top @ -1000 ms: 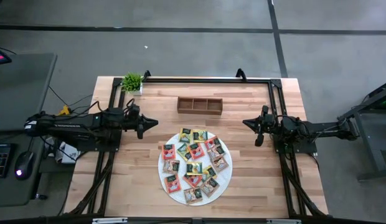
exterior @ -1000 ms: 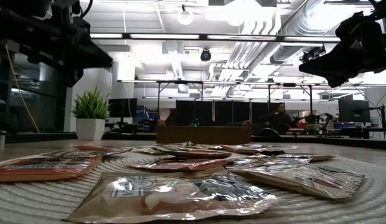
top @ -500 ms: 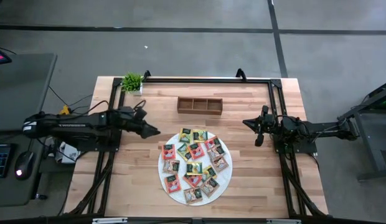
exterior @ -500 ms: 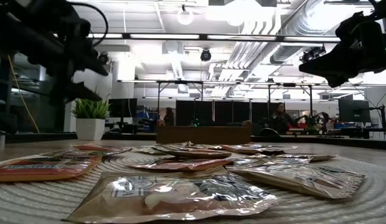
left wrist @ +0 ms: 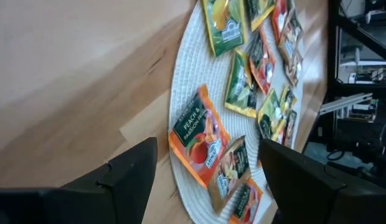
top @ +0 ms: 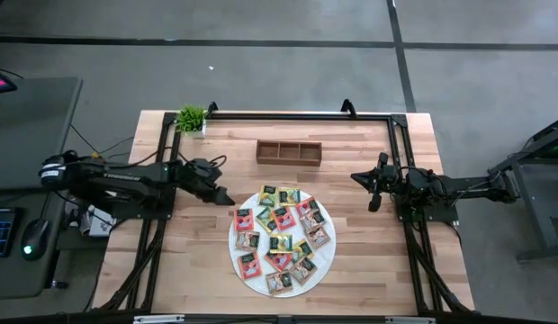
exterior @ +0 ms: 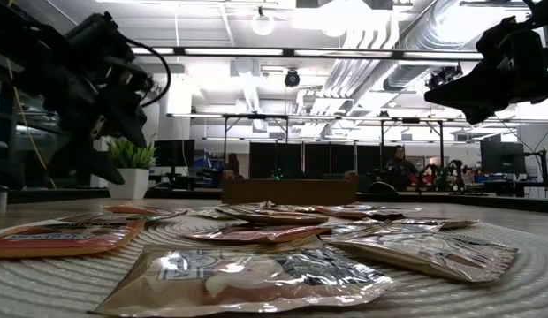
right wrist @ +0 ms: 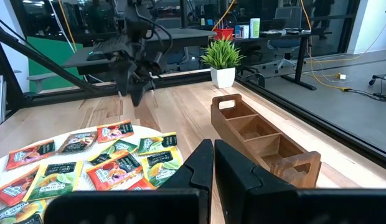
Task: Pick & Place Tea
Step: Put the orange tea bag into the left section of the wooden organizer
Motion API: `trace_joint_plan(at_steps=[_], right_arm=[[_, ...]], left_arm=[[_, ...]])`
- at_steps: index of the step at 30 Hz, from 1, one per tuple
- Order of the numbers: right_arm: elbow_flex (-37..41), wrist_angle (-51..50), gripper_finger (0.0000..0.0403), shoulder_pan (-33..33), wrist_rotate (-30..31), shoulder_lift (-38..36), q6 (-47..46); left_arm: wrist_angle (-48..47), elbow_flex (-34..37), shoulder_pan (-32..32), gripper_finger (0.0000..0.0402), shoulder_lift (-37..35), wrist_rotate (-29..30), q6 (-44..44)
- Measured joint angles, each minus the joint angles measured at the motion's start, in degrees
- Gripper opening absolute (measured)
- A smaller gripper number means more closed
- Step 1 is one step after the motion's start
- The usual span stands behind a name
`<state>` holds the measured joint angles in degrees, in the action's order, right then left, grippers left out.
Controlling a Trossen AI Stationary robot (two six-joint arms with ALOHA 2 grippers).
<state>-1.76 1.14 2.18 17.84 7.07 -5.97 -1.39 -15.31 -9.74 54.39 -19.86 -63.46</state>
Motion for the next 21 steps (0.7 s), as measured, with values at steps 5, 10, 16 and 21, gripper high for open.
trace_joint_plan(at_steps=[5, 10, 16, 21], right_arm=[[0.0, 0.0, 0.0012, 0.0, 0.0, 0.0, 0.0], [0.0, 0.0, 0.0012, 0.0, 0.0, 0.0, 0.0], [0.0, 0.0, 0.0012, 0.0, 0.0, 0.0, 0.0], [0.0, 0.0, 0.0012, 0.0, 0.0, 0.0, 0.0]], left_arm=[[2.0, 0.0, 0.0, 0.0279, 4.8, -1.5, -1.2], [5.4, 0.0, 0.0, 0.0279, 10.1, -2.9, -1.3], [13.1, 0.0, 0.3, 0.0279, 15.8, -4.4, -3.0], [15.6, 0.0, 1.8, 0.0279, 18.9, -5.6, -3.9]])
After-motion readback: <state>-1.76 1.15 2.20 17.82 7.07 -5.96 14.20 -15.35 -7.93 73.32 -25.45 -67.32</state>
